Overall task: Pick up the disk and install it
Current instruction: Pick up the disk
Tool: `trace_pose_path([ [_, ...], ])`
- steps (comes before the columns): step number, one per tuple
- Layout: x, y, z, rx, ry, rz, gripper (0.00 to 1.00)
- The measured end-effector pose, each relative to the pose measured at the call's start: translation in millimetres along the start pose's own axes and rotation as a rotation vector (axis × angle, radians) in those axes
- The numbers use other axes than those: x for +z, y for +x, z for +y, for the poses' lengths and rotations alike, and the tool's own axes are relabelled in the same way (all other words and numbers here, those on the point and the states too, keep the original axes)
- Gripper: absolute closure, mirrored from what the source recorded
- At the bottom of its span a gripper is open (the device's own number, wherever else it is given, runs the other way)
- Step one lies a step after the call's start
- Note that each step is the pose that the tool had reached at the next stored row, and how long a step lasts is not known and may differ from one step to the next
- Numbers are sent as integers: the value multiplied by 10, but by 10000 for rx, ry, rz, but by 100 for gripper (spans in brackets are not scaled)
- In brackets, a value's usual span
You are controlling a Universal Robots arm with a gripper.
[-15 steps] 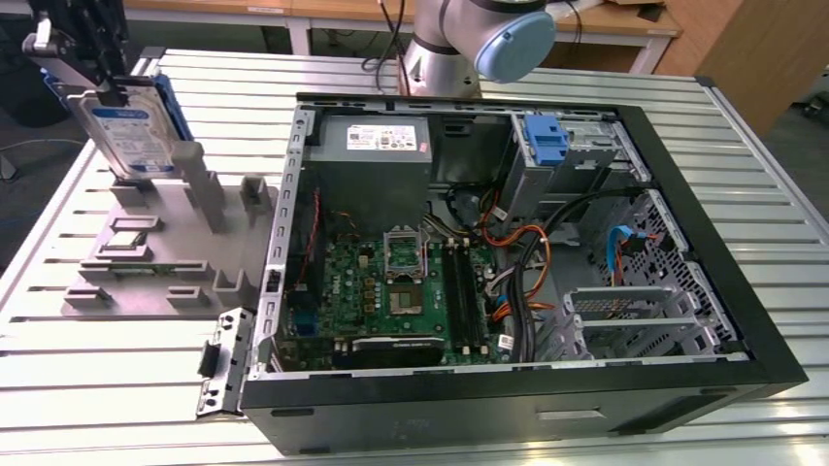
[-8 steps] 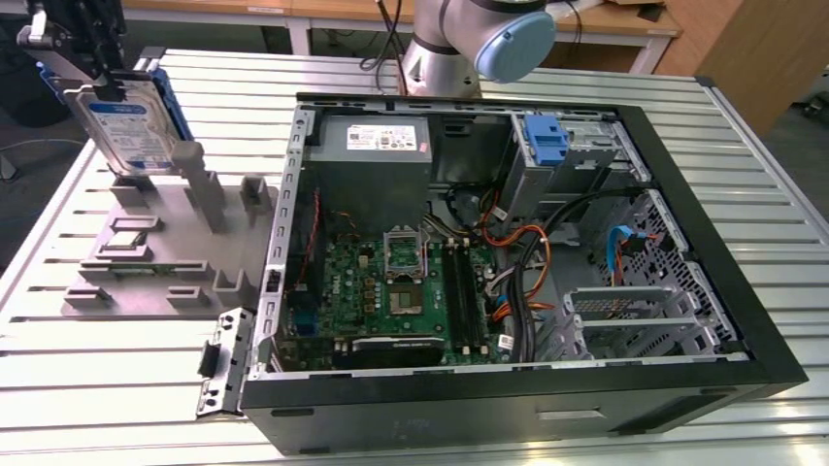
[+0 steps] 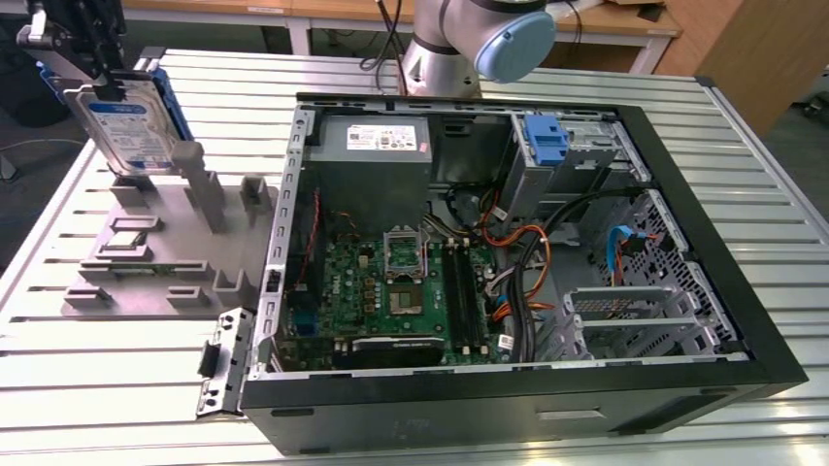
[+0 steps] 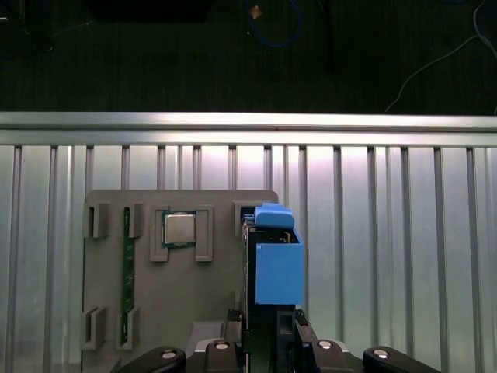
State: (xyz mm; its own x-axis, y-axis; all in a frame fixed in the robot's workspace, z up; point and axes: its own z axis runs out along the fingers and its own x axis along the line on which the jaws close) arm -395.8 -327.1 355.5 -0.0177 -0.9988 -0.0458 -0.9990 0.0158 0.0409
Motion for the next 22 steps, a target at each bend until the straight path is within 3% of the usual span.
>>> trace_pose_path([
  [11,-114,-5,5,0,1,0,65],
  [22,-287,-13,10,0,0,-10,65],
])
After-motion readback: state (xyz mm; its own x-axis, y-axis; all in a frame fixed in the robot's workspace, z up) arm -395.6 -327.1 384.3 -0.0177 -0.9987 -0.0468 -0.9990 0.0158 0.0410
